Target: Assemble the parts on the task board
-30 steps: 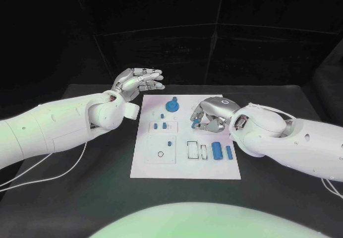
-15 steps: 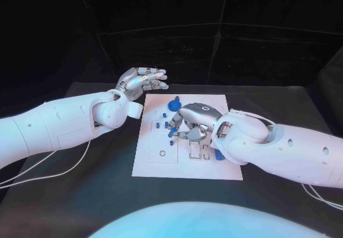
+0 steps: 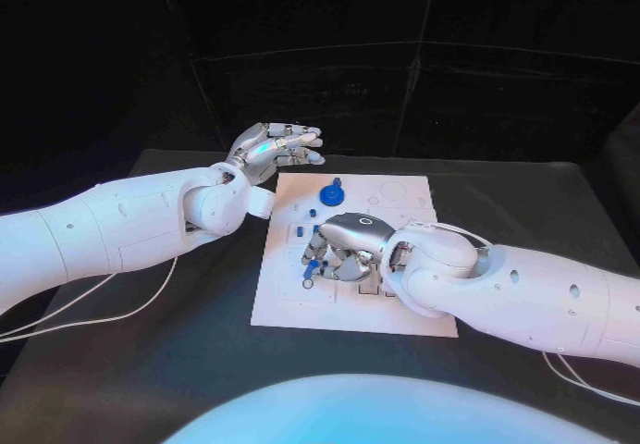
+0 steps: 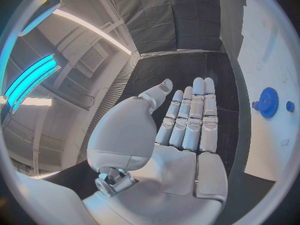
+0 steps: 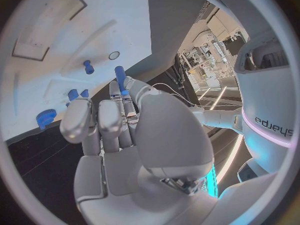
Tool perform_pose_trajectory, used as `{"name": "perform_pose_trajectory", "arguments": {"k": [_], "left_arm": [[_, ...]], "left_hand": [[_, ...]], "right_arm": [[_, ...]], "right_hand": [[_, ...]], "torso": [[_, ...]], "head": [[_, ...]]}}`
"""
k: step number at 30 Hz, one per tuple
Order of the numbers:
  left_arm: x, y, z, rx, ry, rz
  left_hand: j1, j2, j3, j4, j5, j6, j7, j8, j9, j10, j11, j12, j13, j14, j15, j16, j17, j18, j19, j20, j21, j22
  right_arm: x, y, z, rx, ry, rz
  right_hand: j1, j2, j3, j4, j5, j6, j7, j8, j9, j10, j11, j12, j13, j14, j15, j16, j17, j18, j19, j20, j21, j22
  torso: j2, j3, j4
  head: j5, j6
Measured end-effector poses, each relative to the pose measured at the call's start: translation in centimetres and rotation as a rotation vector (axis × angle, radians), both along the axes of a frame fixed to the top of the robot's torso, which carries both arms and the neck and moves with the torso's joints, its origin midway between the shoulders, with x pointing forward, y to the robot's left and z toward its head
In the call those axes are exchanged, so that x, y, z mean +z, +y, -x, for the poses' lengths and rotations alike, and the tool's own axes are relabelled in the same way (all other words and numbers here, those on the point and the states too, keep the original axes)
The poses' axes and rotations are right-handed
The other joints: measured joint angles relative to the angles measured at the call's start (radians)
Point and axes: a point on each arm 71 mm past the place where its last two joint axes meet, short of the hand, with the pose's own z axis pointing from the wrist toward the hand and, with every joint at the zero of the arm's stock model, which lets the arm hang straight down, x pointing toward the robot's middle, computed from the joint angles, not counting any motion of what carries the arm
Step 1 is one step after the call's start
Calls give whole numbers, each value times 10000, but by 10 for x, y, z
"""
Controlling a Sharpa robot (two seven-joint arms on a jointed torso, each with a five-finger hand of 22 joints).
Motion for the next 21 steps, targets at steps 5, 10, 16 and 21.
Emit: {"name": "perform_pose_trajectory", "arguments": {"k": [5,10,16,21], "left_arm": [[0,0,0,-16,-5,-1],[0,-1,0,-25,-8,-2],[0,-2,0,-47,-10,3],[0,-2,-1,-50,-13,1]], "left_hand": [[0,0,0,0,0,0,0,0,0,0,0,0,0,0,0,0,0,0,0,0,0,1],[0,0,0,0,0,0,0,0,0,0,0,0,0,0,0,0,1,0,0,0,0,1],[0,0,0,0,0,0,0,0,0,0,0,0,0,0,0,0,1,1,0,0,0,1],[0,0,0,0,0,0,0,0,0,0,0,0,0,0,0,0,1,0,0,0,0,2]], "right_arm": [[-8,2,-1,21,31,276],[-11,4,-1,30,-32,499],[-13,8,-1,94,-93,648],[-15,9,0,108,-180,804]], "right_hand": [[0,0,-1,-1,-1,0,0,-1,-2,0,1,0,-1,0,0,0,1,0,0,0,0,-8],[0,-1,-2,-2,-1,-1,0,-3,-6,-1,0,0,-2,0,0,-1,1,-1,0,0,0,-7],[-1,-1,-3,-2,-2,-1,0,-31,1,-1,1,0,-3,0,0,-1,-5,0,0,0,-1,-7],[-1,-1,25,26,-4,-3,-1,-50,1,-1,1,-1,-4,0,0,-1,-13,0,0,0,-1,-7]], "torso": [[5,5,0],[5,4,1],[5,2,1],[0,2,1]], "head": [[52,-34],[83,-63],[109,-80],[116,-81]]}}
